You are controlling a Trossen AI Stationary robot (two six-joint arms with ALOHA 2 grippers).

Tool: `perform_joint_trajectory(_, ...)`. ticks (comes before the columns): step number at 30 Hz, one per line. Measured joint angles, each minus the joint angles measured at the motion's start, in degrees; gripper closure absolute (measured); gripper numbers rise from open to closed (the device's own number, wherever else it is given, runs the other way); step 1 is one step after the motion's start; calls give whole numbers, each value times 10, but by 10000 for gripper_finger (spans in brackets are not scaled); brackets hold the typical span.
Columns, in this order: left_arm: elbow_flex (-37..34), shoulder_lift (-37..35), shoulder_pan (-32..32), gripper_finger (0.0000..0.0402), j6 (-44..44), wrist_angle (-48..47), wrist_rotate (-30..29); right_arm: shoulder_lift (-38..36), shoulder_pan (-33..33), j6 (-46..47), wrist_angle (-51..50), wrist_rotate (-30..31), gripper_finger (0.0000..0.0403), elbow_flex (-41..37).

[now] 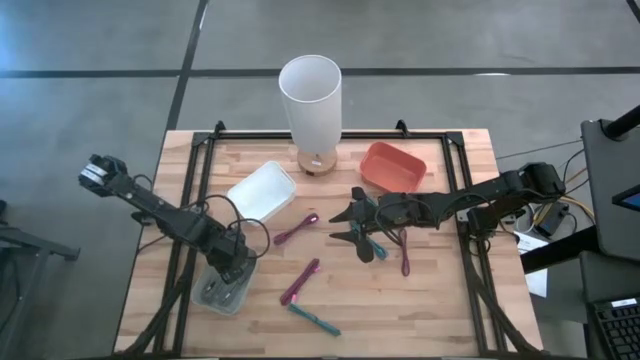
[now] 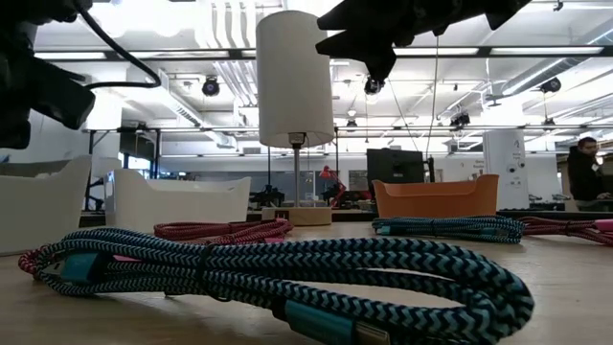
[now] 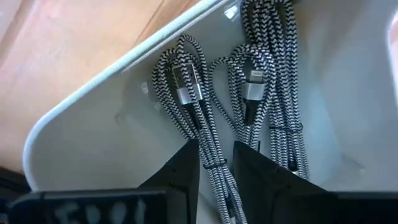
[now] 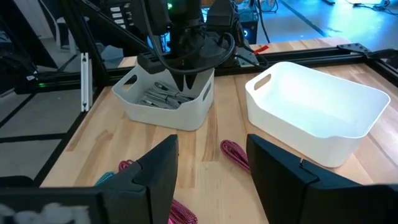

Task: Pick & Place USB Port
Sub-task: Put the middle blue and black charger cable into the orange bin

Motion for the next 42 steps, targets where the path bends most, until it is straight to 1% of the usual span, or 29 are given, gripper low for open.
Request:
perform_joint_trajectory(7,0,0,2,313,3,15,0,0,0,0,0,0,216,0)
perform_joint_trajectory(12,34,-1,2,317,62,20,-2,0,0,0,0,0,216,0)
perform_joint_trajectory(14,53,-1,2,320,81,19,-14,0,0,0,0,0,216,0)
perform_joint_trajectory(19,99,-1,2,326,118,20,-76,0,0,0,-5,0,216,0)
perform_joint_trajectory(24,131,-1,2,326,144,20,-149,0,0,2,-39,0,216,0)
perform_joint_trajectory(29,151,-1,2,326,171,26,-238,0,0,54,-96,1,216,0)
perform_joint_trajectory(33,155,-1,2,326,187,41,-298,0,0,101,-169,46,216,0)
perform_joint_trajectory(37,157,-1,3,324,194,58,-323,0,0,153,-251,92,216,0)
perform_joint_trajectory(39,157,-1,3,324,196,62,-327,0,0,172,-281,103,216,0)
perform_joint_trajectory(42,157,-1,3,324,197,73,-329,0,0,193,-295,106,216,-6)
